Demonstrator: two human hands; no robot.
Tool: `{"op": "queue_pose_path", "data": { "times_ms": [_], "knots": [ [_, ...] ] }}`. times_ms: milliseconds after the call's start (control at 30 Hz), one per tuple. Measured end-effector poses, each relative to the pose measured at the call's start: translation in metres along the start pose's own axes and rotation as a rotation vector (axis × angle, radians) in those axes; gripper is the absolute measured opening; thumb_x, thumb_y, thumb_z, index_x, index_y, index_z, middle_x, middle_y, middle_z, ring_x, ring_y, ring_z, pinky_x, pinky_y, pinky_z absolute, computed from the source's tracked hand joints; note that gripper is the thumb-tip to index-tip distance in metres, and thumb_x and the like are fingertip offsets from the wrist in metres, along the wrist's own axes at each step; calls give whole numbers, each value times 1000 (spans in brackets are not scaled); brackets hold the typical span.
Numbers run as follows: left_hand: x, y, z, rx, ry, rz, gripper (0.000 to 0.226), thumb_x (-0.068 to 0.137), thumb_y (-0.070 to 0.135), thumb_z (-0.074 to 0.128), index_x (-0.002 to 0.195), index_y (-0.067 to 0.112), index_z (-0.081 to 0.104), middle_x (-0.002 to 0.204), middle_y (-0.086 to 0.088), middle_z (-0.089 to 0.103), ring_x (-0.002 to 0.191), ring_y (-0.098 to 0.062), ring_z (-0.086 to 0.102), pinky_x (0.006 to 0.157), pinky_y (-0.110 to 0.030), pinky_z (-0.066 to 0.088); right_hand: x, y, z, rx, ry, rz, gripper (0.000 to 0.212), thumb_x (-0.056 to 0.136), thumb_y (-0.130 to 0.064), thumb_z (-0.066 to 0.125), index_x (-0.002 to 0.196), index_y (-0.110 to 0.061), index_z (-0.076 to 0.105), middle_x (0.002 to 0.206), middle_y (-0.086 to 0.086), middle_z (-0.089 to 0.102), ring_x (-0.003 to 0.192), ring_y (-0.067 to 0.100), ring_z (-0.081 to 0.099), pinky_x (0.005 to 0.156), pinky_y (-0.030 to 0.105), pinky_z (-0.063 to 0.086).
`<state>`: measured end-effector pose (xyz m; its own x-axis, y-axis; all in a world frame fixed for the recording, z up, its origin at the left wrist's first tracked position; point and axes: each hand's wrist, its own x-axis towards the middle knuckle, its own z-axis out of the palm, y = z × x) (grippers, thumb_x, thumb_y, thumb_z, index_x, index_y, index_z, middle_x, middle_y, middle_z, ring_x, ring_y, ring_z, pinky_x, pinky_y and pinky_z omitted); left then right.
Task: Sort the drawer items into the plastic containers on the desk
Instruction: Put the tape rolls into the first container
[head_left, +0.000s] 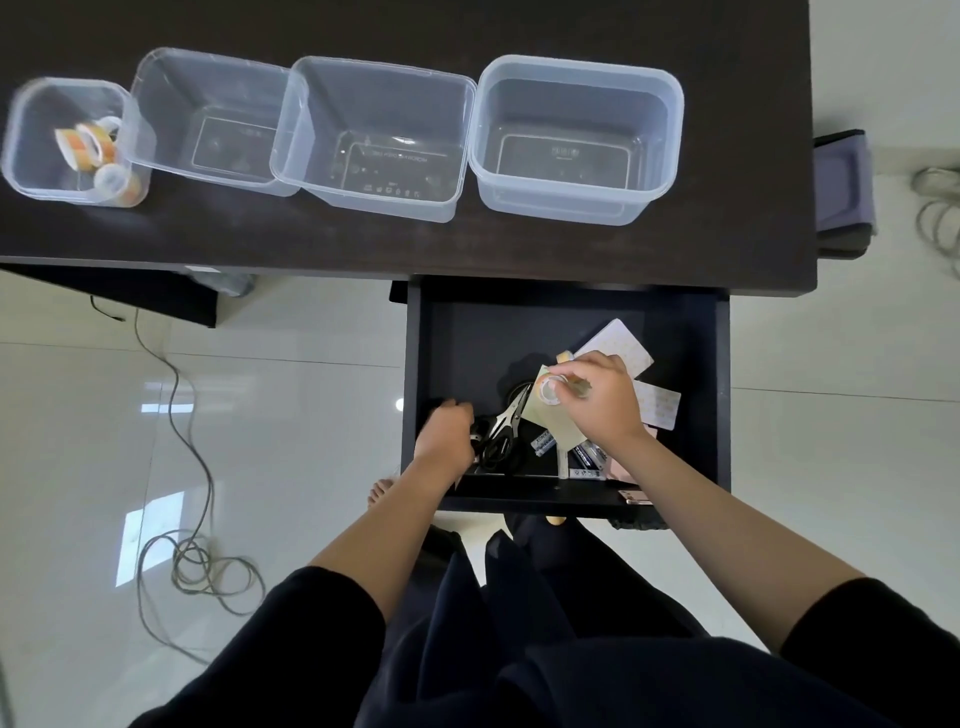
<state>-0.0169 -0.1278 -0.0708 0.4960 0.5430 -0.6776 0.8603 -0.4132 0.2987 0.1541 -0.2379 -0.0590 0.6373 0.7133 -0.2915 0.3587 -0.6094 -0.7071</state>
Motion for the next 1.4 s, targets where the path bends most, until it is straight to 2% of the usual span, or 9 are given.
{"op": "queue_pose_path", "data": {
  "times_ms": [133, 433, 633, 700, 800, 967, 1067, 1300, 1400],
  "knots": [
    [0, -3, 1, -146, 7, 0, 39, 73, -10, 63, 107, 8, 58, 111, -11, 57, 95, -25, 57, 78, -28, 48, -1, -1, -2, -8, -25, -9, 17, 82, -16, 66, 96, -22, 74, 92, -1, 64, 99, 22, 46, 82, 30, 42],
    [1, -2, 0, -267, -2, -44, 45, 71, -10, 62, 112, 9, 56, 111, -10, 54, 102, -25, 53, 86, -31, 49, 0, -3, -8, -26, -53, -22, 16, 82, -16, 66, 96, -21, 74, 94, 0, 64, 101, 22, 48, 84, 34, 44],
    [-8, -1, -5, -309, 37, 5, 41, 73, -12, 58, 108, 9, 58, 87, -3, 56, 77, -17, 56, 70, -28, 51, -5, -10, -8, -14, -49, -14, 16, 83, -17, 66, 97, -21, 73, 94, -3, 62, 102, 20, 49, 82, 29, 40],
    [-14, 0, -7, -316, 79, 36, 38, 76, -10, 57, 108, 10, 58, 86, -1, 55, 78, -18, 57, 75, -33, 55, -7, -15, -8, -15, -49, -20, 15, 84, -19, 66, 97, -22, 73, 94, -6, 62, 103, 19, 49, 82, 28, 40],
    [-23, 3, -13, -333, 156, 86, 36, 81, -5, 54, 112, 12, 57, 91, 1, 55, 81, -15, 57, 80, -30, 54, -9, -25, -6, -21, -46, -44, 15, 84, -21, 67, 98, -23, 73, 95, -2, 64, 103, 18, 50, 84, 29, 43],
    [-30, 7, -36, -339, 224, 177, 38, 81, -3, 51, 115, 15, 56, 98, 0, 58, 86, -15, 58, 78, -32, 54, -12, -50, -1, -24, 5, -104, 15, 83, -18, 70, 97, -19, 74, 91, 0, 64, 97, 18, 54, 80, 22, 37],
    [-32, 5, -58, -379, 286, 224, 38, 79, -3, 51, 111, 16, 58, 95, 2, 57, 83, -14, 57, 75, -32, 54, -12, -68, 3, -29, 53, -140, 16, 81, -18, 72, 96, -20, 74, 88, -2, 64, 92, 20, 56, 79, 24, 40],
    [-49, -30, -120, -513, 398, 337, 35, 78, -2, 55, 108, 16, 58, 88, 5, 55, 74, -9, 54, 64, -11, 43, -17, -133, 24, -61, 140, -249, 15, 82, -18, 72, 97, -18, 73, 87, -1, 64, 90, 20, 55, 78, 22, 40],
    [-60, -63, -150, -562, 455, 357, 33, 78, -2, 55, 107, 16, 58, 88, 3, 56, 78, -12, 55, 70, -18, 48, -20, -170, 43, -57, 164, -312, 14, 82, -19, 72, 95, -18, 74, 85, -3, 63, 87, 18, 54, 75, 20, 41]
  ]
}}
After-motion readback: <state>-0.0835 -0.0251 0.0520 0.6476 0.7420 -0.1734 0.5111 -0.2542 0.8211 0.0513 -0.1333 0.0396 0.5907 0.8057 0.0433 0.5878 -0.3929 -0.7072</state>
